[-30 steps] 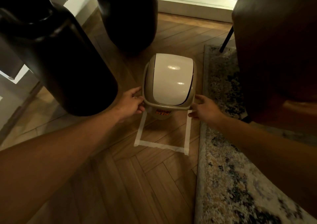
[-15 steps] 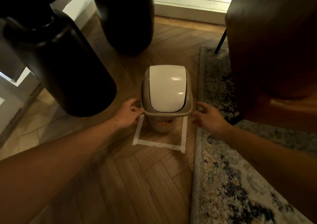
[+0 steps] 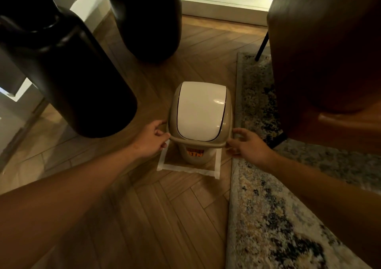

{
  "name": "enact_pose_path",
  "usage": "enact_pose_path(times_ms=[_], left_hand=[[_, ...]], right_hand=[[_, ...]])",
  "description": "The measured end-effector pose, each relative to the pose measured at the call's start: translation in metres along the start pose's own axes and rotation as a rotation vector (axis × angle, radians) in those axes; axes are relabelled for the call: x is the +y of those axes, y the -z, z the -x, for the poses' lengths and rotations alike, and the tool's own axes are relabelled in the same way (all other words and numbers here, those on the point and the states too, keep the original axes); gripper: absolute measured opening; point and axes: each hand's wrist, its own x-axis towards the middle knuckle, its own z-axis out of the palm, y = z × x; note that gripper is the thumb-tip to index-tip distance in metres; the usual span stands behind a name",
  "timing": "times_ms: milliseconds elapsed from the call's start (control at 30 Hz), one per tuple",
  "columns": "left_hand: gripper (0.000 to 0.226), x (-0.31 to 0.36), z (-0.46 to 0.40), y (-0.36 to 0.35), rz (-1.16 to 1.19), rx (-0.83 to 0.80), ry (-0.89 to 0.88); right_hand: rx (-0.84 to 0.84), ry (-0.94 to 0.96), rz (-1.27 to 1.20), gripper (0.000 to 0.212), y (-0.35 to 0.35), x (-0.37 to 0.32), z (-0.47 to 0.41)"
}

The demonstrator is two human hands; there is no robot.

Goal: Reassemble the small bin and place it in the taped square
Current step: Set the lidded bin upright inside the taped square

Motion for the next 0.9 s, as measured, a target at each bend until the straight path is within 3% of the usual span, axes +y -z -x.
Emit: enact_pose_path(times_ms=[133,267,367,567,900], left_hand=[[0.069,-0.004,0.001,-0.002,-0.082,0.001,-0.076],[0.108,-0.009,-0.004,0.001,-0.159,-0.034,-0.24],[0.125,-0.003,-0.006,-0.005,-0.19,-0.08,-0.369],[0.13,0.002,-0.027,-0.007,-0.192,-0.13,-0.437],[0.11,0.004,-0.056,0.011,-0.27,-0.094,-0.424]], right_hand=[[0.007,0.257,0.245,0.076,0.006,0.003,0.003],[-0.03,0.496,0.333,0.115,-0.003,0.001,0.003],[-0.048,0.528,0.27,0.137,-0.012,0.005,-0.007],[-0.018,0.48,0.22,0.129,-0.025,0.015,-0.022],[-0.017,0.482,0.246,0.128,-0.035,-0.004,-0.052]])
